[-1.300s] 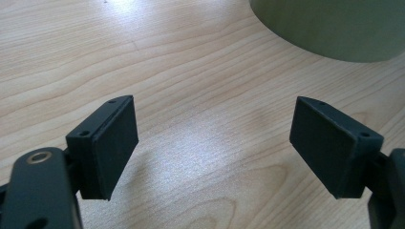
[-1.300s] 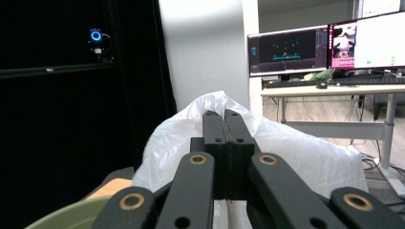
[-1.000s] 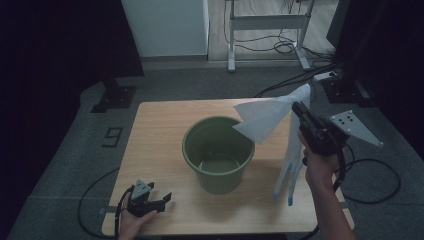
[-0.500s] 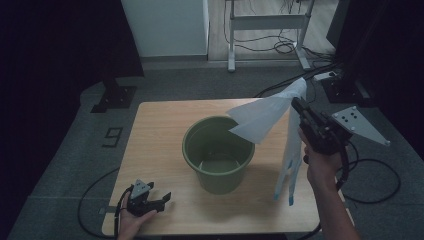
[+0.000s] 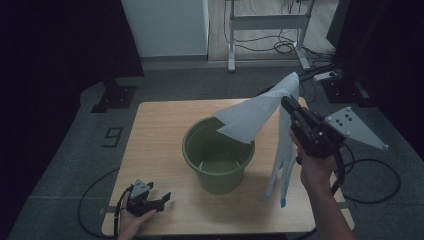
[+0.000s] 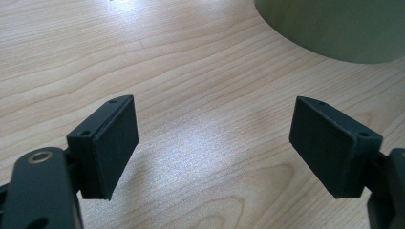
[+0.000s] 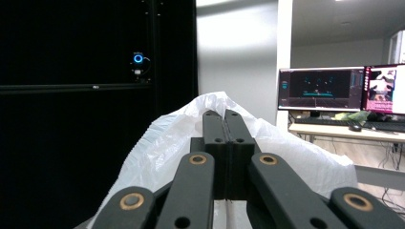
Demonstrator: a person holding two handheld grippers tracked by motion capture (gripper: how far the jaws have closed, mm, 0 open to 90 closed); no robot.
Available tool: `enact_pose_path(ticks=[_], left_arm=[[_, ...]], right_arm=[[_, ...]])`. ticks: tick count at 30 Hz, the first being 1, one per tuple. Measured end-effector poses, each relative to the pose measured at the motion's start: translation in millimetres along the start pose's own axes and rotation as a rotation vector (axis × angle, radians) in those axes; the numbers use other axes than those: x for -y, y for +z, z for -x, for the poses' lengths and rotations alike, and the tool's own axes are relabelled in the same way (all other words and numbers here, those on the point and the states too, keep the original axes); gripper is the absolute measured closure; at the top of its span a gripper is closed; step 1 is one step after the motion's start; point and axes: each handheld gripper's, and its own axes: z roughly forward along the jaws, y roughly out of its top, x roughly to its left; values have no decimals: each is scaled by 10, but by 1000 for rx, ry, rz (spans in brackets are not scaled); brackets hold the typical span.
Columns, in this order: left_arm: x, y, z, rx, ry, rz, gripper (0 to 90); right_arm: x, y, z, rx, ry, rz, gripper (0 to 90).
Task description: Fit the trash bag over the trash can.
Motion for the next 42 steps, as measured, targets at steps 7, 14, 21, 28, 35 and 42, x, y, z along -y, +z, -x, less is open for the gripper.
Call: enact_pose_path(ticks=[7, 14, 21, 28, 35, 42], left_arm=[[6, 3, -6, -1, 1, -5, 169], [8, 21, 4, 2, 4, -14, 169], [12, 17, -2, 3, 3, -15, 169], [14, 13, -2, 3, 7, -16, 169], [20, 4, -12, 2, 3, -16, 169], [22, 5, -8, 2, 2, -16, 169]], right_arm=[[100, 6, -100, -33, -19, -28, 889], [327, 1, -121, -43, -28, -81, 889], [563, 81, -188, -68, -34, -148, 889], [860, 217, -375, -97, -89, -223, 888], [1076, 270, -416, -124, -46, -261, 888], [1372, 192, -513, -164, -62, -328, 887]])
